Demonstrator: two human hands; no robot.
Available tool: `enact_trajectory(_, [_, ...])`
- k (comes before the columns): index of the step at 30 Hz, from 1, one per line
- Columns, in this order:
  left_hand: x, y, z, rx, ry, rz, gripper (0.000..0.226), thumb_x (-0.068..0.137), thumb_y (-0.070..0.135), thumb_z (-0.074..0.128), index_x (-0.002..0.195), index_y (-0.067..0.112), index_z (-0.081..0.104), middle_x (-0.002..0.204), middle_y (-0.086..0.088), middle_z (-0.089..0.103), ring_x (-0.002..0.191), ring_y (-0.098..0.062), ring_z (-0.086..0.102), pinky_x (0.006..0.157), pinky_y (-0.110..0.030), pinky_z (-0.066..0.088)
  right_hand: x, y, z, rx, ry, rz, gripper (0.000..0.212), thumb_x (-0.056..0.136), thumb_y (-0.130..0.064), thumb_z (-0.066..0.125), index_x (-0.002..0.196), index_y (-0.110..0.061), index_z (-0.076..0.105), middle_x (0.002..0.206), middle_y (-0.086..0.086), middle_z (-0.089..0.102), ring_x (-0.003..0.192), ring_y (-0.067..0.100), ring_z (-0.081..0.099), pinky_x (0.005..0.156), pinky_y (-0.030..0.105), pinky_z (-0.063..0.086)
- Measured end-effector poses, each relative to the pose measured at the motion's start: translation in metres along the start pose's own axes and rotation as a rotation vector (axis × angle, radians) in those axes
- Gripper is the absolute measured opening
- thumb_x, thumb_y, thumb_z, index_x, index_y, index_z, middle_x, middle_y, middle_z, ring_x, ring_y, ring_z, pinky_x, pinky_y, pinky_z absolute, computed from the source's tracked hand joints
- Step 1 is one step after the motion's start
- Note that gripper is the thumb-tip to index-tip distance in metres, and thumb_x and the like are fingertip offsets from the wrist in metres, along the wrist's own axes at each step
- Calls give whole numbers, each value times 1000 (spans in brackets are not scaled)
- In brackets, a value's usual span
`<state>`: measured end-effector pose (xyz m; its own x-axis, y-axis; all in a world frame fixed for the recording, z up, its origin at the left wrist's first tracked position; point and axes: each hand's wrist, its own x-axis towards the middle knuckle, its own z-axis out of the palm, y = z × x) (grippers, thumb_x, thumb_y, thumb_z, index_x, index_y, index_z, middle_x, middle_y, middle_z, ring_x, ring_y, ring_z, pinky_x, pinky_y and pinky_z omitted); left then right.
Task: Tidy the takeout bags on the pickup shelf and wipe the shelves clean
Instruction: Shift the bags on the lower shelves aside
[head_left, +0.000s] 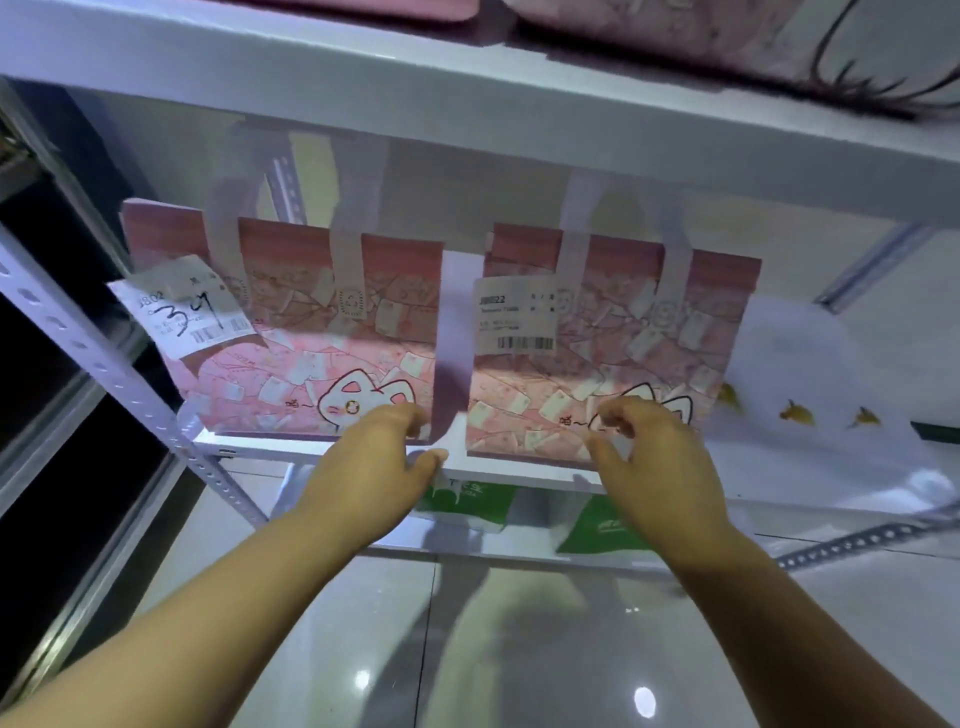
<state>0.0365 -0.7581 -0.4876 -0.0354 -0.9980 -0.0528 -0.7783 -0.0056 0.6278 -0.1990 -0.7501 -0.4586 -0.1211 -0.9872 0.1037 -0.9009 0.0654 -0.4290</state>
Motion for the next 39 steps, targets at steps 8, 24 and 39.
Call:
enact_trajectory(8, [17, 38, 32, -2, 42, 42, 42, 86, 28, 63, 124, 17, 49, 118, -4, 54, 100, -20, 54, 86, -31, 46, 12, 69, -19, 9, 113, 172, 24, 82, -28, 66, 98, -17, 53, 99, 4, 56, 84, 22, 55, 70, 30, 41])
enact_trajectory(24, [19, 52, 58, -93, 4, -61, 54, 84, 27, 65, 131, 27, 39, 126, 2, 51, 110, -21, 53, 92, -42, 49, 35, 98, -13, 113, -83, 243, 42, 82, -32, 66, 117, -25, 44, 114, -3, 60, 98, 20, 59, 81, 37, 46])
enact_trajectory(39, [0, 41, 62, -123, 67, -82, 52, 83, 33, 65, 131, 31, 44, 129, 5, 51, 98, -13, 58, 87, -35, 50, 22, 103, -16, 47, 66, 198, 48, 81, -38, 65, 123, -20, 49, 123, 3, 56, 108, 23, 54, 89, 40, 47])
